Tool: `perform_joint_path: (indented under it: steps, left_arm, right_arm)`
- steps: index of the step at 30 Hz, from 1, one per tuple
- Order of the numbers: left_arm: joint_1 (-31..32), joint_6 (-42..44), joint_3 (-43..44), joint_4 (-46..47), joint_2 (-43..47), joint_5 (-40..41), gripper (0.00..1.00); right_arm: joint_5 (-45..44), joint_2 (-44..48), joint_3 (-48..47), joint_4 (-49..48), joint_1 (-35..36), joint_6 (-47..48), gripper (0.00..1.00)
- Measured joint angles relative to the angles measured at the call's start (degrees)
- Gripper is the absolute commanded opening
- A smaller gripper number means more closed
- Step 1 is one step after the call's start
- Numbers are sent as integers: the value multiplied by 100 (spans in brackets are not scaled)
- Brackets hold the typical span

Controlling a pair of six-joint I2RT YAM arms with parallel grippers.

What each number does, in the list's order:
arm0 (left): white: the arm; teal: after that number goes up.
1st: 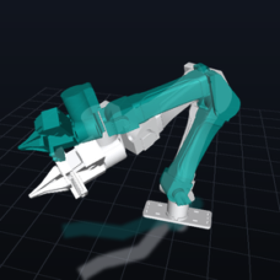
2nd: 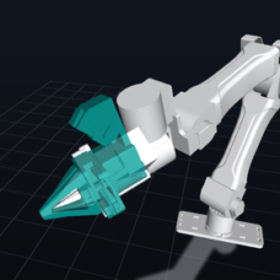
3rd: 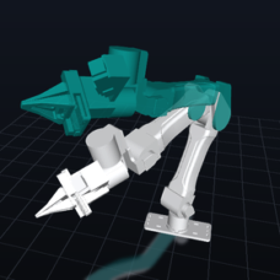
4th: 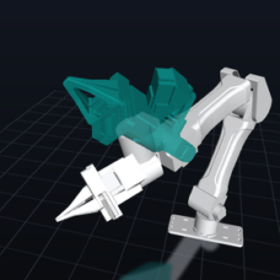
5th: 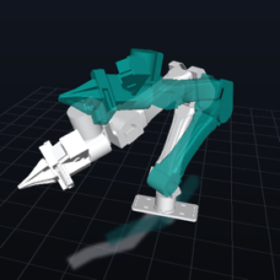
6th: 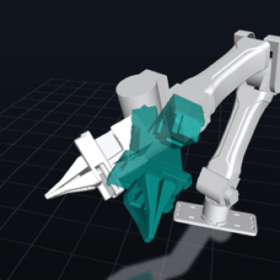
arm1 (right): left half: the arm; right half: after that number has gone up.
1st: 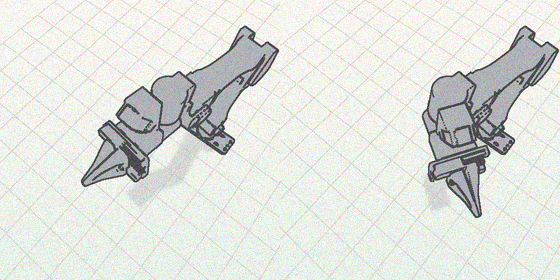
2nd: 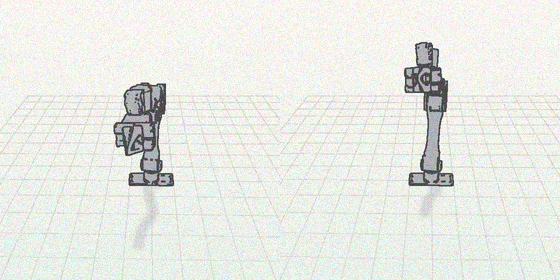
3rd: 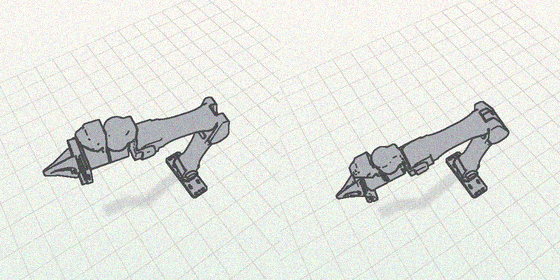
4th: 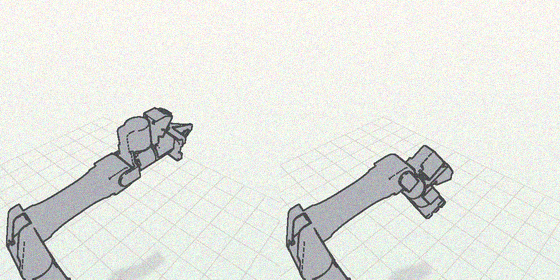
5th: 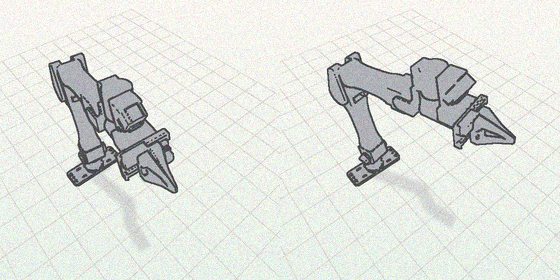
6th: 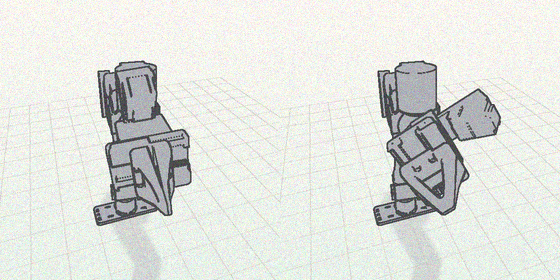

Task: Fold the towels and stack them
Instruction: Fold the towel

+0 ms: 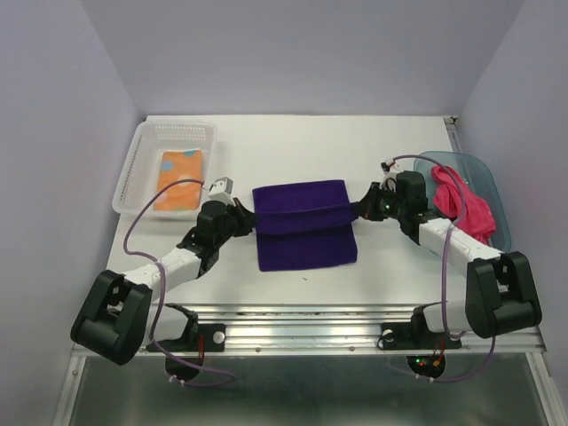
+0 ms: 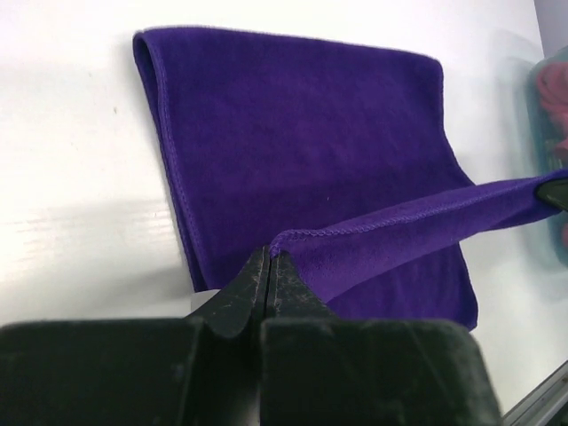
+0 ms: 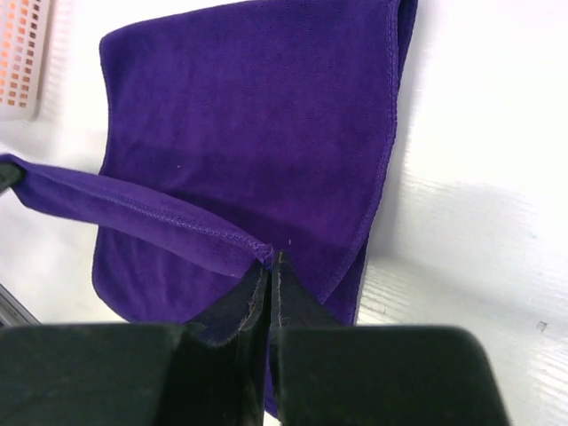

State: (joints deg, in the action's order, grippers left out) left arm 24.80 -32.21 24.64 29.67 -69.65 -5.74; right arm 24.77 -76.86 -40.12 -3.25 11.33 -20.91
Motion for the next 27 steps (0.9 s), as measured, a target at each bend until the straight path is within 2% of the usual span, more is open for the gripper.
perform_joint_path:
  steps: [9, 17, 24, 27]
  left_arm:
    - [461, -284, -404, 186, 2, 35, 0]
    - [487, -435, -798, 227, 61, 149, 0]
    - [511, -562, -1010, 212, 348, 116, 0]
    - [527, -595, -1010, 190, 356, 68, 0]
  right_arm:
    - [9, 127, 533, -107, 72, -409, 3]
    - [-275, 413, 850, 85, 114, -693, 9]
    - [-352, 494, 1073, 127, 114, -848, 10]
    - [-332, 483, 1154, 133, 114, -920, 15]
